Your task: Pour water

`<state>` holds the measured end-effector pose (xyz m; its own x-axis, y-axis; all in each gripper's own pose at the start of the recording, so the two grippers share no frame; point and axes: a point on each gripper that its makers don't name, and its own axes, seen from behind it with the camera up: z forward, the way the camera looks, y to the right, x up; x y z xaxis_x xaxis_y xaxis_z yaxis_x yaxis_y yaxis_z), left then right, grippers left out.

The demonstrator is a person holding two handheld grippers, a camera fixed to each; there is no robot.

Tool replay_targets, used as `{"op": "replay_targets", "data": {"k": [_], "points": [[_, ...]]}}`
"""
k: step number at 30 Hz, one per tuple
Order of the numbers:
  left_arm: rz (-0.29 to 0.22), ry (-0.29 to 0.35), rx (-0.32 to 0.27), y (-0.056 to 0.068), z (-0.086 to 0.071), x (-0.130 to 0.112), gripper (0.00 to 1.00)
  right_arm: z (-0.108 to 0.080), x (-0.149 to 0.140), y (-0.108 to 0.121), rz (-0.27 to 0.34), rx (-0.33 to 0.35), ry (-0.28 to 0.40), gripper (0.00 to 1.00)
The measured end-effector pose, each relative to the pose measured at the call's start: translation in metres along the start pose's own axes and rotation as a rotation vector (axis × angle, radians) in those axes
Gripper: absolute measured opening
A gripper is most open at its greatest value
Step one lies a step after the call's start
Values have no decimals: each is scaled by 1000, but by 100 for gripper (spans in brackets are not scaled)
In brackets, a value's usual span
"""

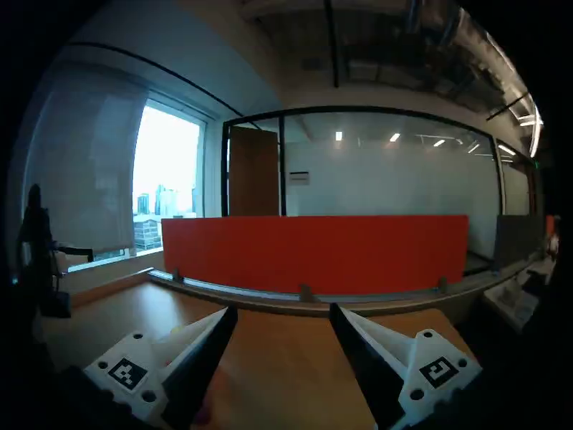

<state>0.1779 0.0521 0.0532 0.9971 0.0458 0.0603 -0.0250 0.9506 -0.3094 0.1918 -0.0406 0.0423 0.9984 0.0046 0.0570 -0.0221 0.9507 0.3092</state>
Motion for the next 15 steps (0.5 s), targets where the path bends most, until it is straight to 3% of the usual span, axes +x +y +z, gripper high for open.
{"op": "replay_targets", "data": {"k": [15], "points": [[-8, 35, -194, 35, 2, 13, 87, -6, 4, -47, -79, 236, -33, 99]]}}
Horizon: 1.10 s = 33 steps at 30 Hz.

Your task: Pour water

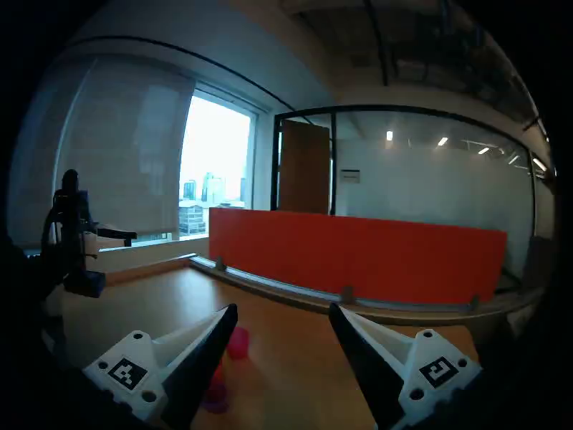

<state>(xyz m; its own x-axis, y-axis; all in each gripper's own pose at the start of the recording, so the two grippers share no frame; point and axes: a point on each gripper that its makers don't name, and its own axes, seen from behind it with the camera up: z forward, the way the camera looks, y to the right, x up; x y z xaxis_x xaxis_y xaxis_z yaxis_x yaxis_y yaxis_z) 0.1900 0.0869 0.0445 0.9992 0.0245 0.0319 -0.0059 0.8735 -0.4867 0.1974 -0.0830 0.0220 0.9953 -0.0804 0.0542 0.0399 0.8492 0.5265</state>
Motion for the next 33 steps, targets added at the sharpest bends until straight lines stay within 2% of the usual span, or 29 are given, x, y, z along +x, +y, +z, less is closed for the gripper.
{"op": "replay_targets", "data": {"k": [8, 14, 21, 27, 33], "points": [[-11, -8, -62, 10, 0, -2, 87, -2, 3, -10, -20, 53, -7, 99], [37, -45, -123, 23, -4, -10, 87, -1, -3, -15, -42, 88, -48, 99], [94, -112, -214, 43, -9, -29, 87, -3, -18, -28, -26, 174, -126, 100], [113, -169, -251, 49, -9, -48, 87, -4, -25, -33, -36, 214, -180, 99], [144, -196, -277, 54, -8, -58, 87, -4, -29, -38, -64, 239, -203, 99]]}}
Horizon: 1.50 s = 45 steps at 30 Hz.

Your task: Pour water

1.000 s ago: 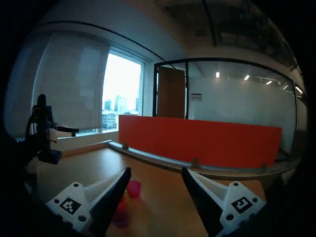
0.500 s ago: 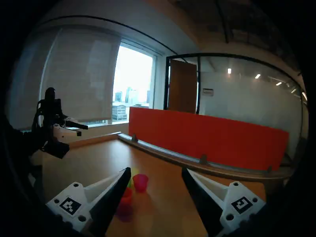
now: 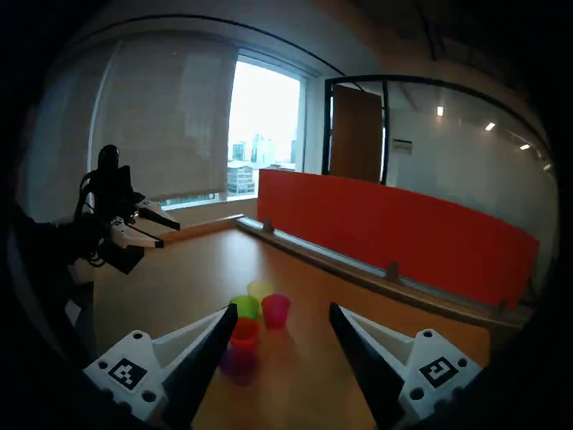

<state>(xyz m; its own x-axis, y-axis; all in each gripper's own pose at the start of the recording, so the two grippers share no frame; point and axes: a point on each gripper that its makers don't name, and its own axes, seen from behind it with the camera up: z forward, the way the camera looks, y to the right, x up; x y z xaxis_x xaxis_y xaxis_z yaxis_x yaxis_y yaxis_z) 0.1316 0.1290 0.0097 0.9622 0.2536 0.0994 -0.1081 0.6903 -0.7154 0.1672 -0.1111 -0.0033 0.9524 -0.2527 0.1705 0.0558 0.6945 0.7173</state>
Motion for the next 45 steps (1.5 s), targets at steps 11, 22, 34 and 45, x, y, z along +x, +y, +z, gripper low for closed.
{"op": "replay_targets", "data": {"k": [11, 22, 34, 45], "points": [[57, -107, -84, 25, 14, -40, 87, 3, -6, 0, -9, 13, -28, 99], [71, -154, -135, 40, 24, -60, 87, 6, -13, 4, -9, 20, -45, 99], [109, -234, -192, 51, 33, -89, 87, 14, -20, 2, -23, 39, -54, 99], [134, -289, -246, 61, 44, -106, 87, 22, -28, 4, -26, 48, -71, 100]]}}
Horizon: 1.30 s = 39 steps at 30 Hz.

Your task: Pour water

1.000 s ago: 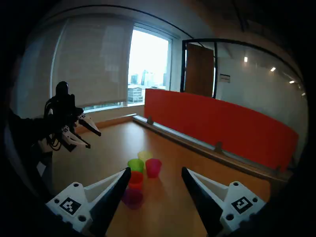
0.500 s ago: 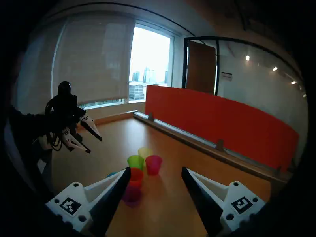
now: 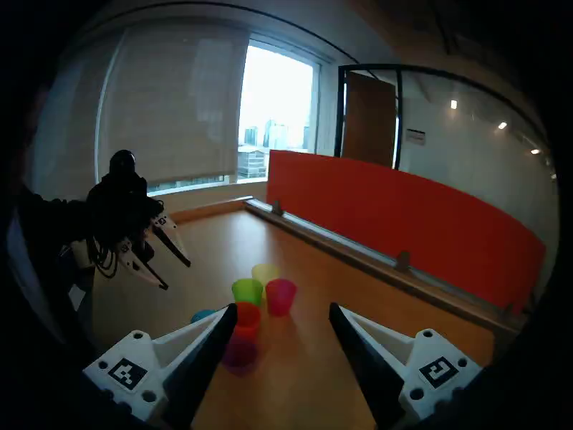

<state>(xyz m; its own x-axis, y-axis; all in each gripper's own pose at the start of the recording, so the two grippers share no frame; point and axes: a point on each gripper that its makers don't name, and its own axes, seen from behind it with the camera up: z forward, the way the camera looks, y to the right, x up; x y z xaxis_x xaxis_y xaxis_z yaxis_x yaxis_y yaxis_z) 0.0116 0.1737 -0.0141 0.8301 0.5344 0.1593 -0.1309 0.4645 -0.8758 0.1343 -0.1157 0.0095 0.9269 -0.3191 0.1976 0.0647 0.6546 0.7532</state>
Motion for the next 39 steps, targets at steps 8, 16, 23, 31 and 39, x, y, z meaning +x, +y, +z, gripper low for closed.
{"op": "replay_targets", "data": {"k": [8, 16, 23, 31, 39], "points": [[-2, -35, -52, 11, 15, -9, 87, 5, -1, 0, 2, 10, -3, 99], [-8, -69, -99, 21, 33, -19, 87, 9, -5, 2, 1, 13, -9, 99], [-2, -93, -127, 27, 48, -28, 87, 14, -6, 5, 4, 19, -10, 100], [-5, -115, -130, 27, 67, -38, 87, 17, -8, 9, 4, 20, -12, 99], [-1, -122, -156, 34, 85, -38, 87, 18, -11, 13, 6, 18, -16, 99]]}}
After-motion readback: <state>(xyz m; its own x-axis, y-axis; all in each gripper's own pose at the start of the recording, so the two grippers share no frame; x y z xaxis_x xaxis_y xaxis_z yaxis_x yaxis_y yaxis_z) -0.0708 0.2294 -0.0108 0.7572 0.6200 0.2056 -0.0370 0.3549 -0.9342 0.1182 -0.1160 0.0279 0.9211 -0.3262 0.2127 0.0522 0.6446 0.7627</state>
